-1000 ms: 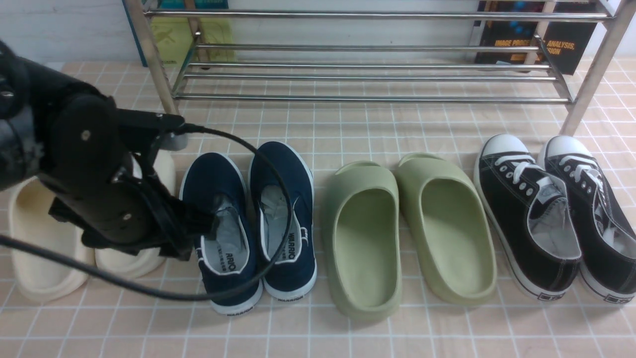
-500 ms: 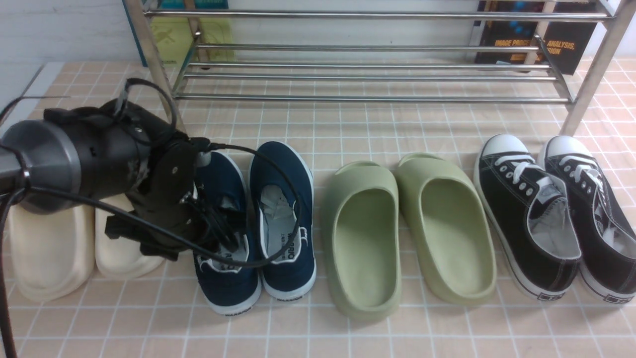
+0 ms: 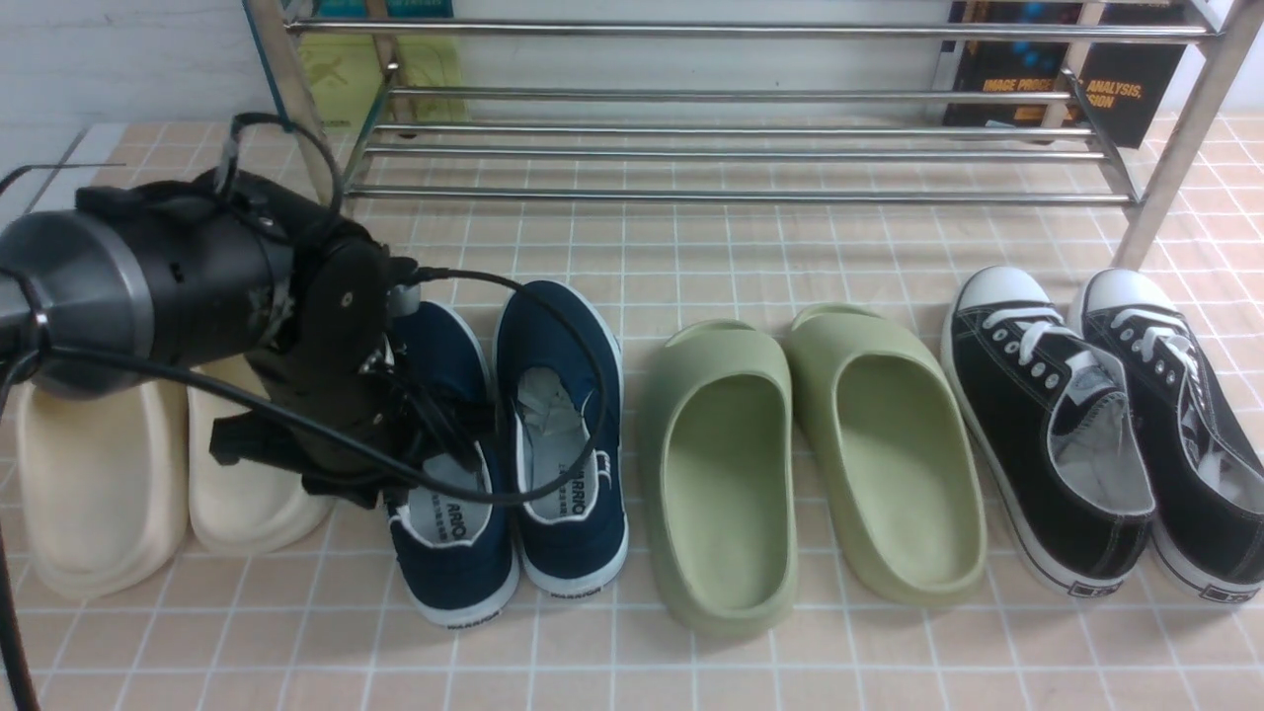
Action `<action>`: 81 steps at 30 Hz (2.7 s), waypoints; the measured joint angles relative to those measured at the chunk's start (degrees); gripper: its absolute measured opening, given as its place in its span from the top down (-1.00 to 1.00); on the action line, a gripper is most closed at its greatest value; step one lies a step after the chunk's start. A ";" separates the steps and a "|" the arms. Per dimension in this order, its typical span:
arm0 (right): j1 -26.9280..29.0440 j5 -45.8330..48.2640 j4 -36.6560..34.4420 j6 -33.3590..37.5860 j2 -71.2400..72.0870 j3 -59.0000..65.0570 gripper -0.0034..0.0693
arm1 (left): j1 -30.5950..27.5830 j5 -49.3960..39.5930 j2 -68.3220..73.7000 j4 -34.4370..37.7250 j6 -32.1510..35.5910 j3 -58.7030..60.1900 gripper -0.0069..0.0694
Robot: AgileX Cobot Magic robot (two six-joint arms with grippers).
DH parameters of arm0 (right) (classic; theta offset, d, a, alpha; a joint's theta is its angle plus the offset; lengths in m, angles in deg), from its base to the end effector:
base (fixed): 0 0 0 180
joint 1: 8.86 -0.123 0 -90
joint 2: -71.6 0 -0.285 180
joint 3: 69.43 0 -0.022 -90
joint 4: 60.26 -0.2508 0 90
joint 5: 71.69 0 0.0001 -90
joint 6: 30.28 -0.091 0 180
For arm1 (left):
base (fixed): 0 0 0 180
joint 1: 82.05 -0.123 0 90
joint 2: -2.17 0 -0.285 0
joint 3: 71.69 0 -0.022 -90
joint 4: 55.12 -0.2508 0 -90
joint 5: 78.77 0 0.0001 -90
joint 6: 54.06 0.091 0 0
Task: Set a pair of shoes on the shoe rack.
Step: Use the left arm to grab the shoe closest to it, then use the left arm to put a shoe into the shoe rack
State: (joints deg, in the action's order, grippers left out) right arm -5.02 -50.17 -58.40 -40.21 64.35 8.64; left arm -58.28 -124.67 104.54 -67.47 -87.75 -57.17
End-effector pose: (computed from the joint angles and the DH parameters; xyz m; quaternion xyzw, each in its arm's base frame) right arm 0.0523 -0.0046 0.1749 0.0877 0.7982 0.0179 0.5958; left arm 0.3005 -0.1171 0.2220 -0.0228 0.9847 0.0053 0.1725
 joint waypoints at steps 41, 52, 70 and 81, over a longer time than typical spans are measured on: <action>0.00 0.00 -0.01 0.00 0.00 0.00 0.25 | -0.12 -0.28 1.99 1.93 1.73 1.09 0.55; 0.00 0.00 -0.01 0.00 0.00 0.00 0.25 | -0.43 -7.20 -5.74 0.83 8.97 -11.14 0.71; 0.00 0.00 -0.01 0.00 0.00 0.00 0.25 | -8.05 -5.08 12.04 3.75 13.28 -32.48 0.71; 0.00 0.00 -0.01 0.00 0.00 0.00 0.25 | -10.41 6.48 24.74 3.80 11.07 -44.39 0.70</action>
State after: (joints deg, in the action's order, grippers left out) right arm -5.02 -50.17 -58.40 -40.21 64.35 8.64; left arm -68.69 -118.18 129.28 -63.67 -76.67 -101.56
